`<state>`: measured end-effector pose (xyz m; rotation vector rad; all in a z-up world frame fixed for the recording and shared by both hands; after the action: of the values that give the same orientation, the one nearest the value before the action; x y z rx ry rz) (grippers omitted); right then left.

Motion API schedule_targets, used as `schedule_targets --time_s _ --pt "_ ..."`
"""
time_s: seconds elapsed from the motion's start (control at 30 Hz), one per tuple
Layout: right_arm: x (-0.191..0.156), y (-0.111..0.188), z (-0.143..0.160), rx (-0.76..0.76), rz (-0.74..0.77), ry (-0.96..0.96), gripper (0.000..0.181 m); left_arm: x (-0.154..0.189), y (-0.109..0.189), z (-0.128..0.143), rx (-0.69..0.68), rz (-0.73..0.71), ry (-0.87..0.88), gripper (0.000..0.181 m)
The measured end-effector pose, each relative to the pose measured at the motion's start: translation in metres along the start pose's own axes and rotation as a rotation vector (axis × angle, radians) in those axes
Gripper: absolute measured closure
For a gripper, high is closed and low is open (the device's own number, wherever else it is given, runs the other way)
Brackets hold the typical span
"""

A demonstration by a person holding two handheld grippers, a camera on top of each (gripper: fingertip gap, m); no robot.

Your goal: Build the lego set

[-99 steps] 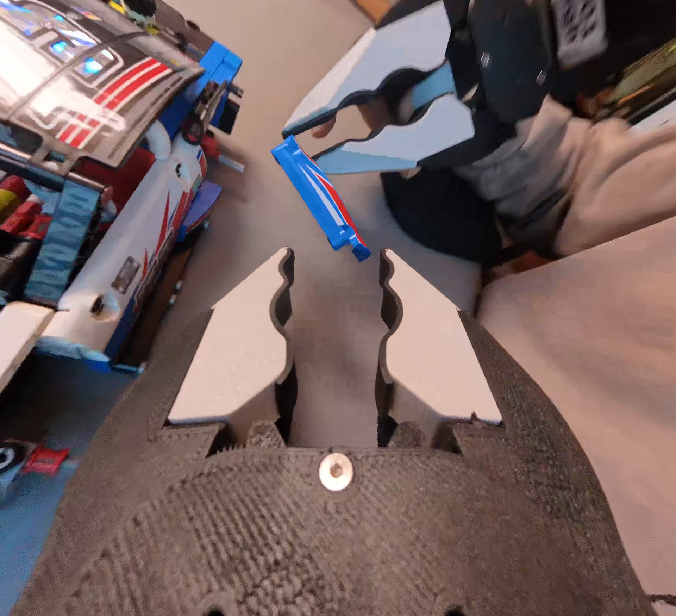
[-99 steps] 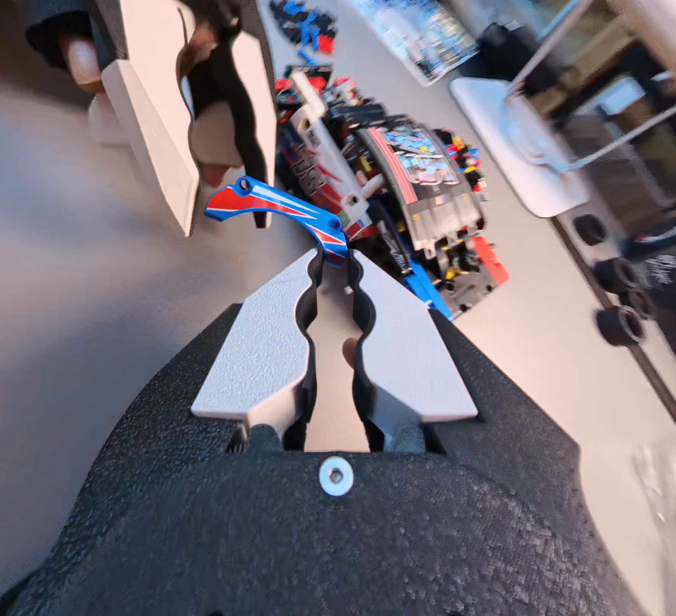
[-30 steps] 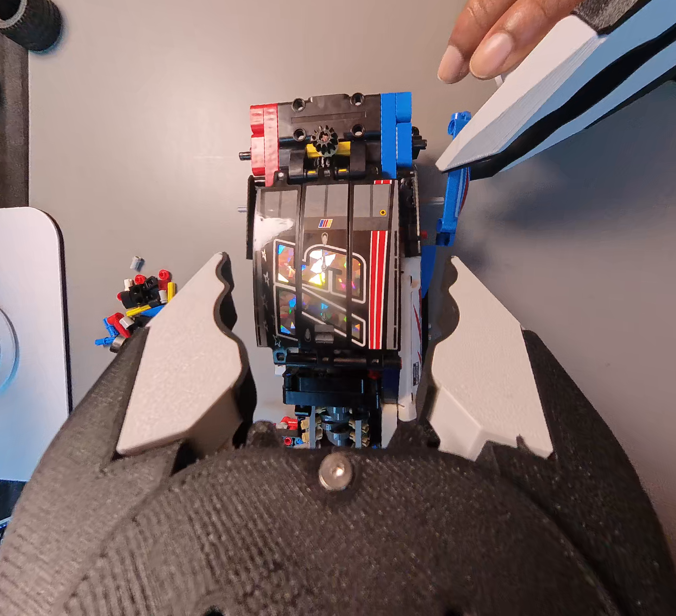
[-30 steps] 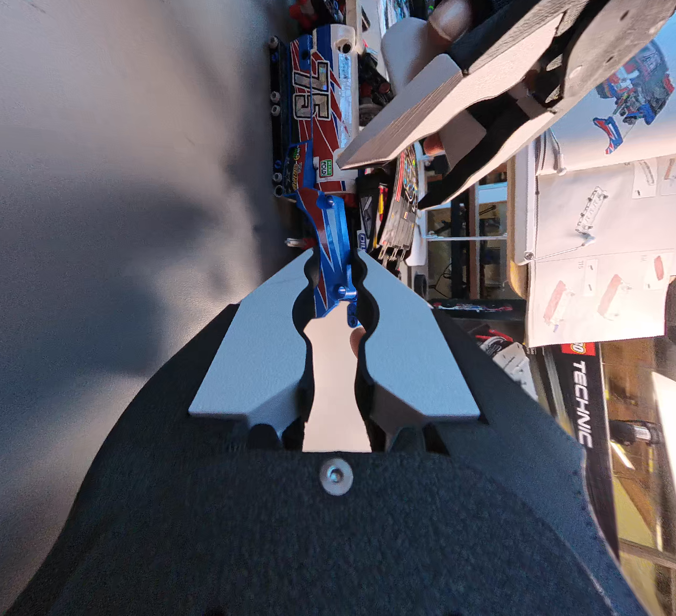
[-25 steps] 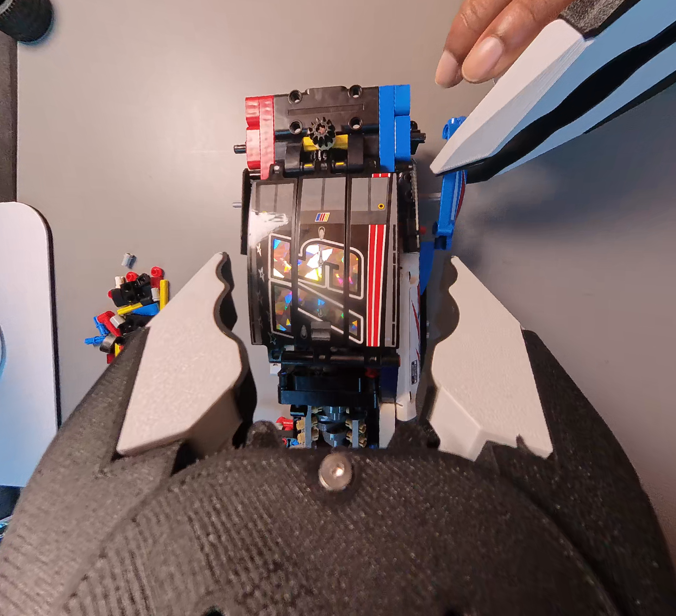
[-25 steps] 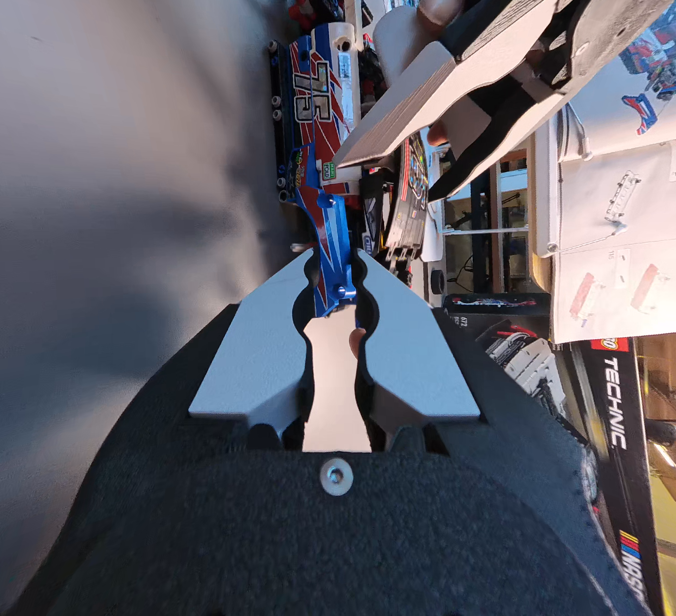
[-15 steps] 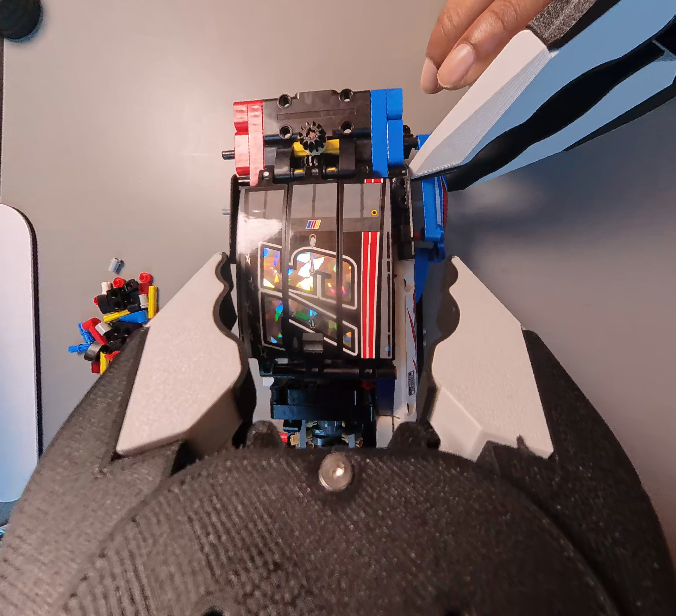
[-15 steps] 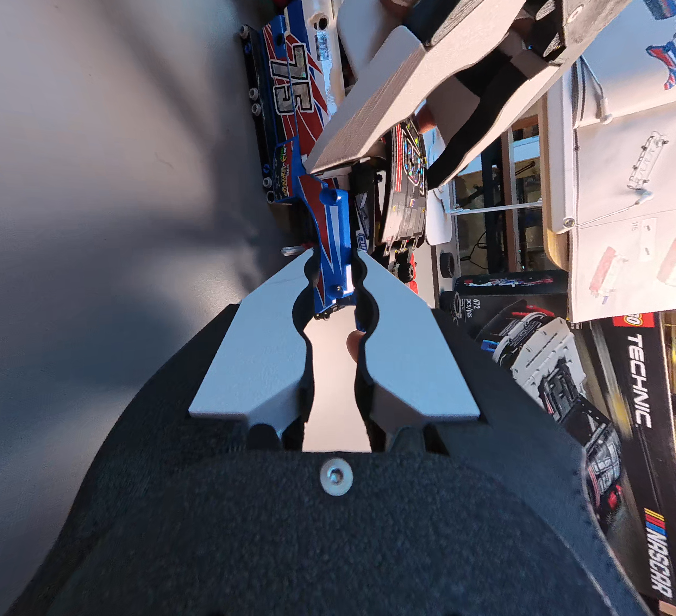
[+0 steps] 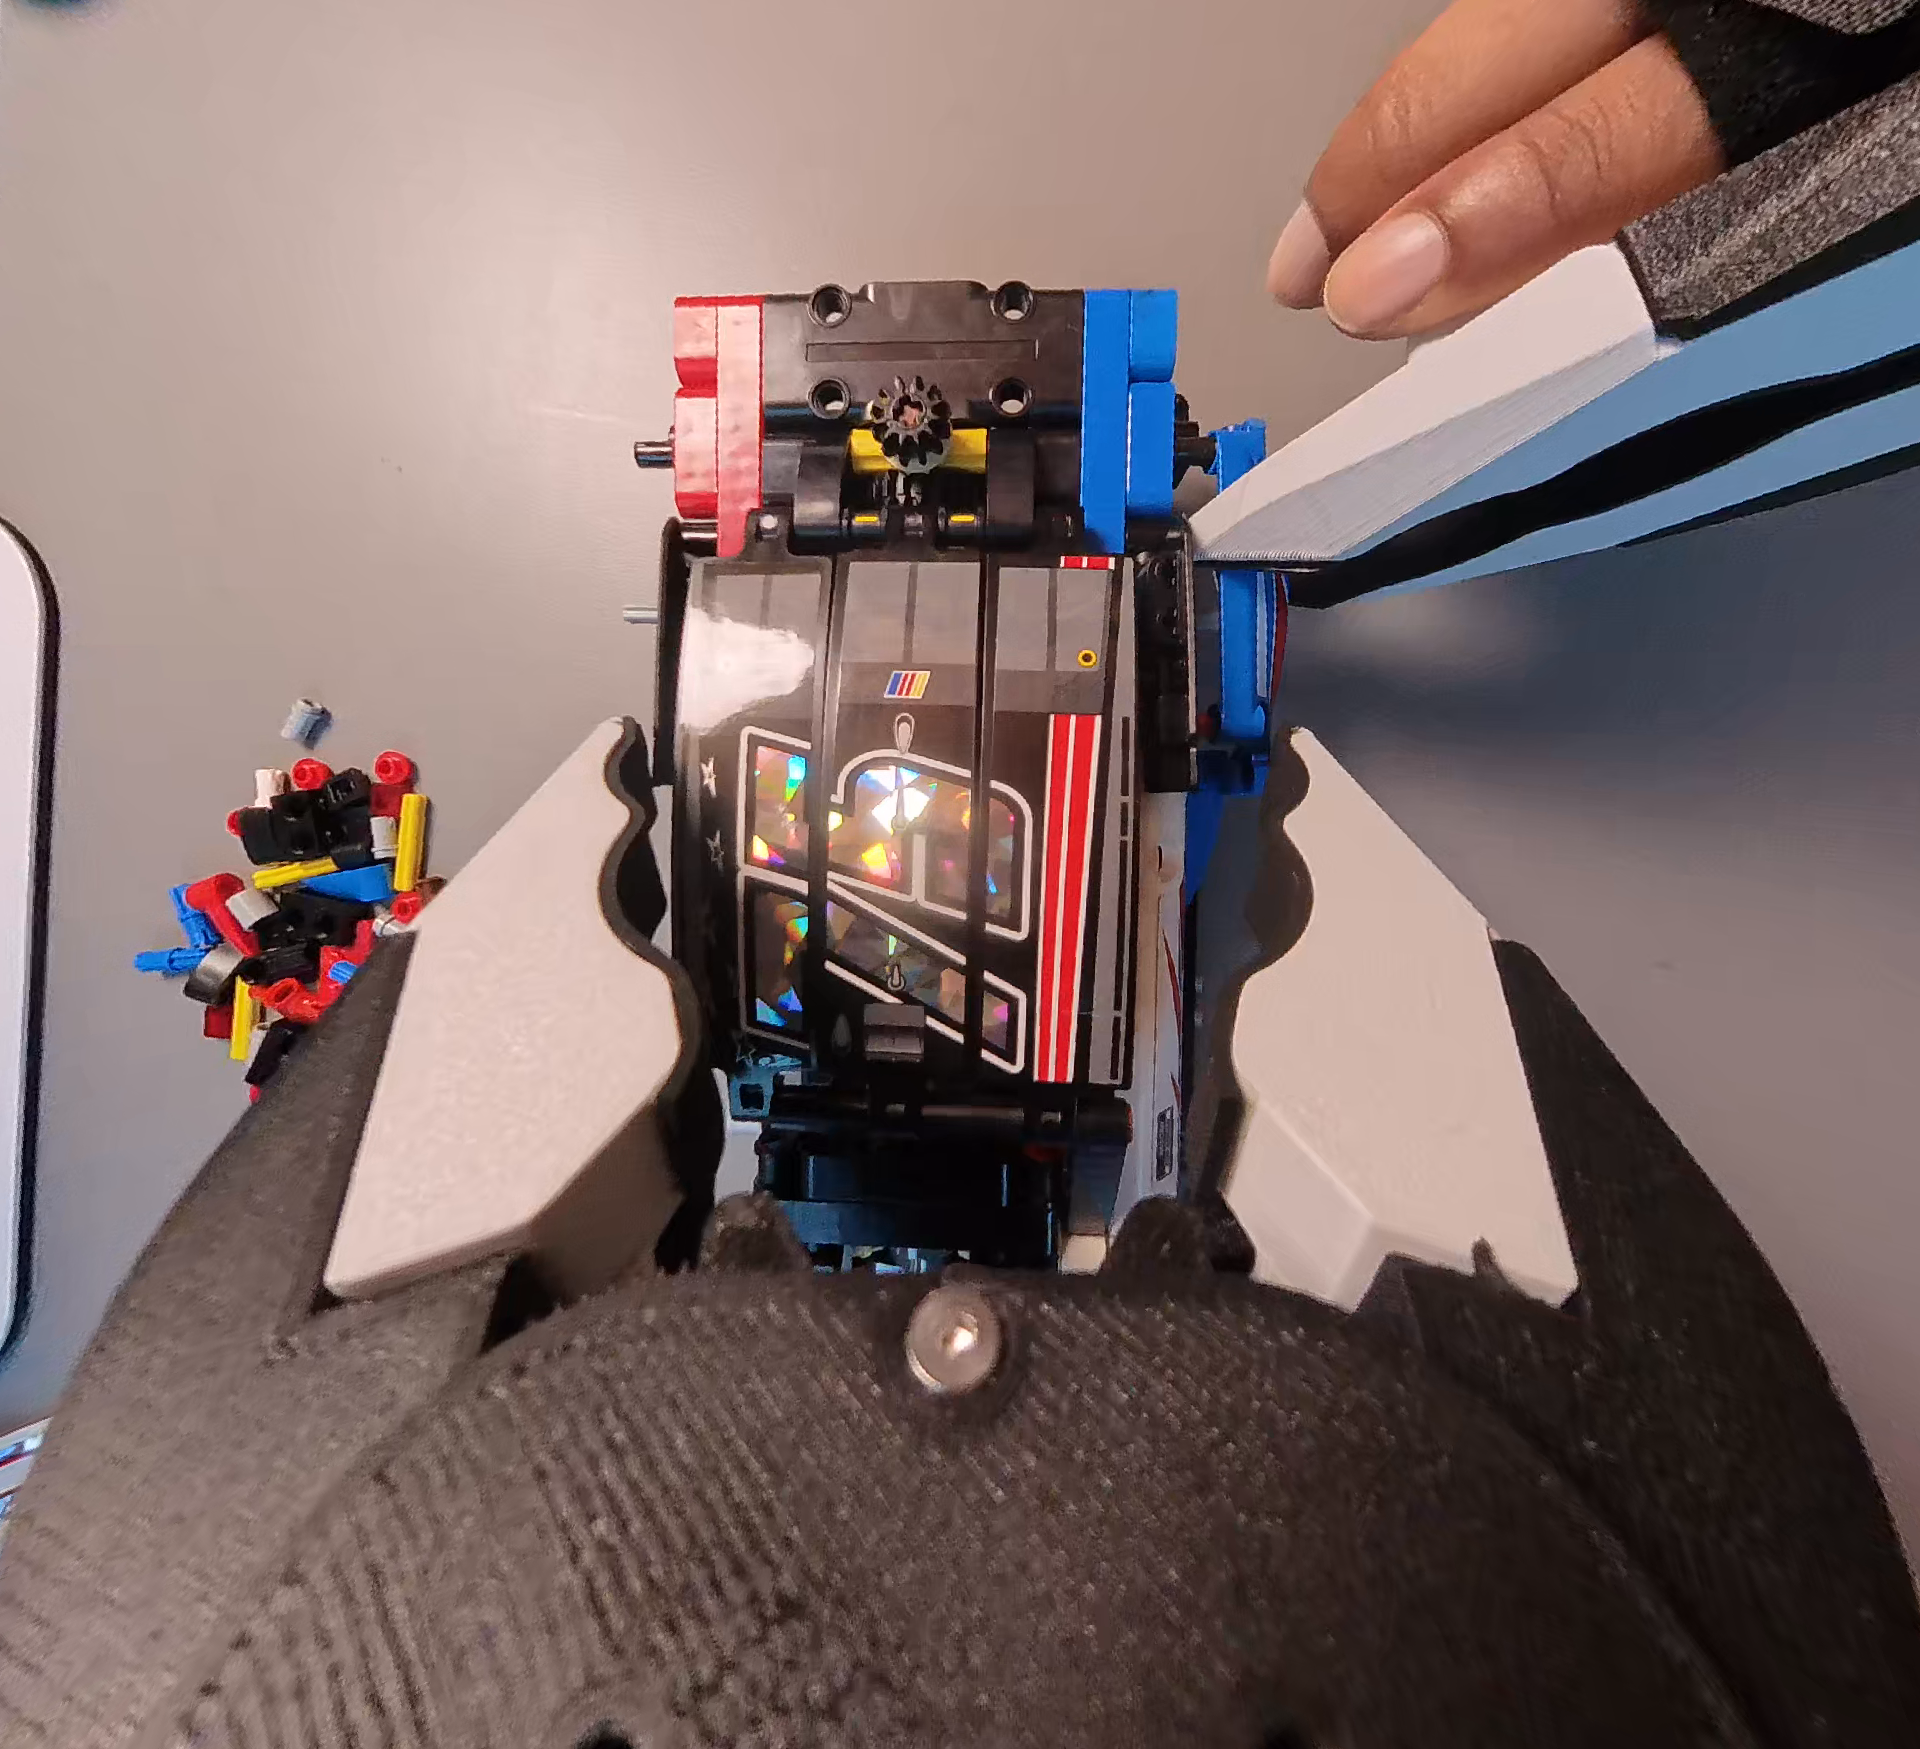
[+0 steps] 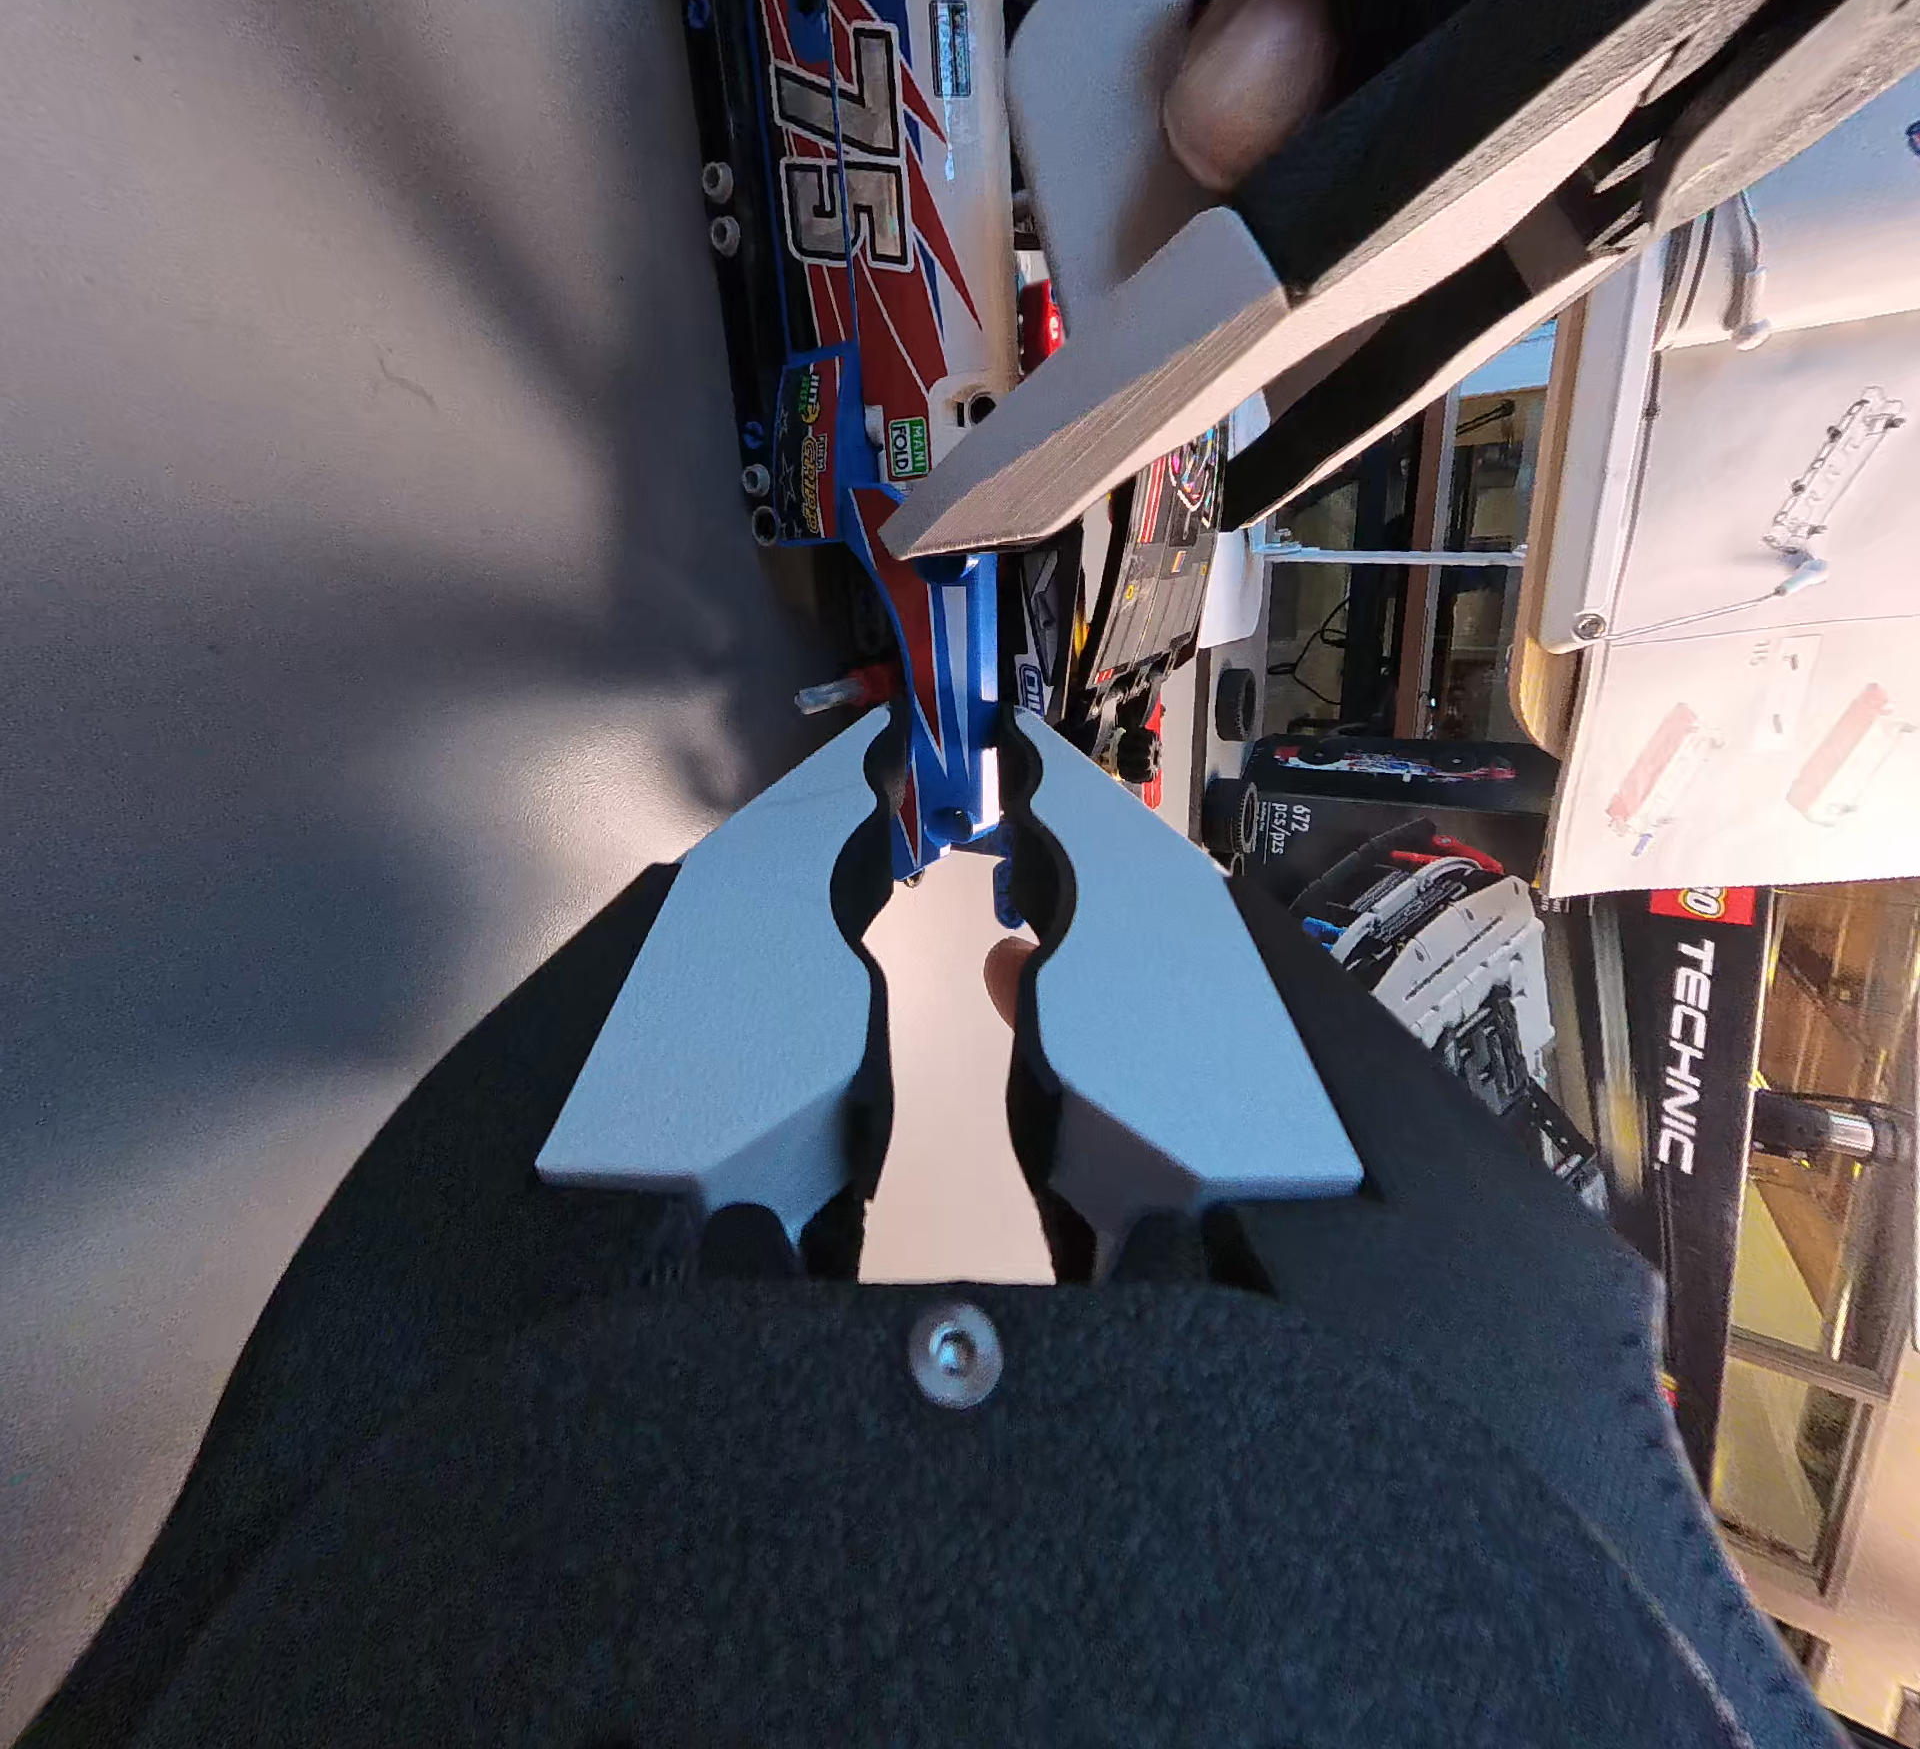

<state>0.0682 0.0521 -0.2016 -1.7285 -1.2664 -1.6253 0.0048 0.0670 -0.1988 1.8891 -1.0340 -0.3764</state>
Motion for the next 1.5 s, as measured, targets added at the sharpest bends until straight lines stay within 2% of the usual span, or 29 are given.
schedule_targets --time_s 0.5,0.8,0.87,1.1,1.2,1.27,1.37,1.5 --pt "-0.003 -0.005 0.000 0.020 -0.073 0.023 0.166 -0.001 0.001 0.003 0.010 -0.013 0.008 0.074" --pt "0.010 0.011 0.005 0.143 -0.105 -0.205 0.158 -0.004 0.004 0.002 0.025 -0.001 0.044 0.081" --pt "0.012 0.011 0.012 0.138 -0.086 -0.253 0.164 -0.006 0.005 0.002 0.030 -0.009 0.052 0.090" --pt "0.014 0.007 0.034 0.144 -0.054 -0.366 0.166 -0.006 0.006 0.000 0.045 -0.004 0.031 0.090" --pt "0.011 0.015 0.025 0.217 -0.097 -0.355 0.166 -0.004 0.018 -0.002 0.093 0.015 0.047 0.087" --pt "0.014 0.016 0.027 0.210 -0.088 -0.355 0.166 0.002 0.034 -0.001 0.132 0.009 0.051 0.086" --pt "0.023 0.014 0.047 0.153 -0.058 -0.397 0.166 0.015 0.051 0.019 0.135 -0.070 0.039 0.082" --pt "0.028 0.011 0.078 0.101 -0.073 -0.508 0.166 0.032 0.048 0.066 0.135 -0.170 0.067 0.084"
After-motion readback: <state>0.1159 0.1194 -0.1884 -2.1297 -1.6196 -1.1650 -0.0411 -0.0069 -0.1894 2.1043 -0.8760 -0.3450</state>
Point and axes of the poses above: each gripper's, where its closed fingertips meet, y back along the fingers, z out of its underside, x = y × z across the jaws, the point moved 2 cm from there along y, back along the fingers, and after that the axes turned 14 degrees about z, right-handed, at the moved point
